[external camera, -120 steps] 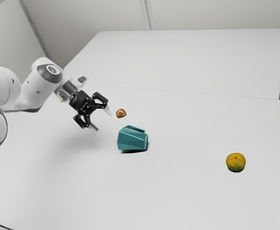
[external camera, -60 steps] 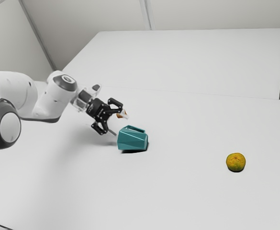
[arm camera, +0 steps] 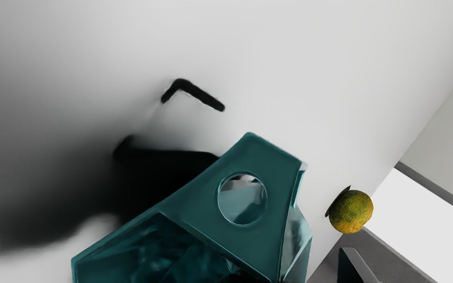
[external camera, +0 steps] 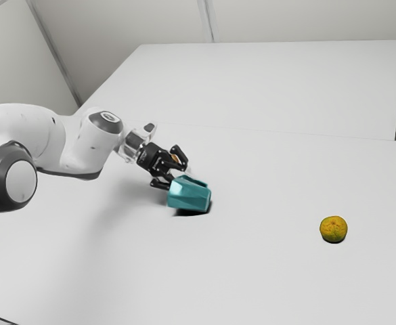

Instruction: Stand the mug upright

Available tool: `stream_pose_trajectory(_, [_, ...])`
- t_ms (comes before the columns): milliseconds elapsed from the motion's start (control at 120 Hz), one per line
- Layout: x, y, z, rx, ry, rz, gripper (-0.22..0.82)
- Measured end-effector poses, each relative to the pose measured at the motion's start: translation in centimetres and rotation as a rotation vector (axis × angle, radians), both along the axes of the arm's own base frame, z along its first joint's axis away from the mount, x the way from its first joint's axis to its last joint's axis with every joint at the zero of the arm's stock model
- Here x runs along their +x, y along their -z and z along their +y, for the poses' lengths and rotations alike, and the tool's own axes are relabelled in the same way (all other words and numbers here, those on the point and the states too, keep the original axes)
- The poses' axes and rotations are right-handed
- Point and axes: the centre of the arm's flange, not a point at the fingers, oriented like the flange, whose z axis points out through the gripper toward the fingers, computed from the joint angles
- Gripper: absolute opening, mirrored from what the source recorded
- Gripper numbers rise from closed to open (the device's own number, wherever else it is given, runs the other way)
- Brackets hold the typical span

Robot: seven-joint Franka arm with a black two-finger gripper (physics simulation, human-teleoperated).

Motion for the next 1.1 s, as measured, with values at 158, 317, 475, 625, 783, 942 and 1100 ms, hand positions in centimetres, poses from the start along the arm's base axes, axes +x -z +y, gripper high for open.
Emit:
stream_pose_trajectory(158, [0.2, -0.4, -0.8, 0.008, 0.013, -0.008, -0.07])
stream_pose_trajectory(317, [0.6, -1.0, -2.2, 0.015, 0.033, -0.022, -0.14])
stream_pose_trajectory(475, [0.6, -2.5, -3.0, 0.052, 0.067, -0.046, -0.16])
stream_pose_trajectory(625, [0.4, -5.2, -3.6, 0.145, 0.132, -0.092, -0.17])
stream_pose_trajectory(783, [-0.5, -10.3, -4.2, 0.366, 0.275, -0.167, -0.17])
stream_pose_trajectory(942, [-1.7, -12.8, -4.6, 0.626, 0.421, -0.215, -0.17])
stream_pose_trajectory(1100, [-3.6, -12.6, -3.7, 0.841, 0.5, -0.255, -0.17])
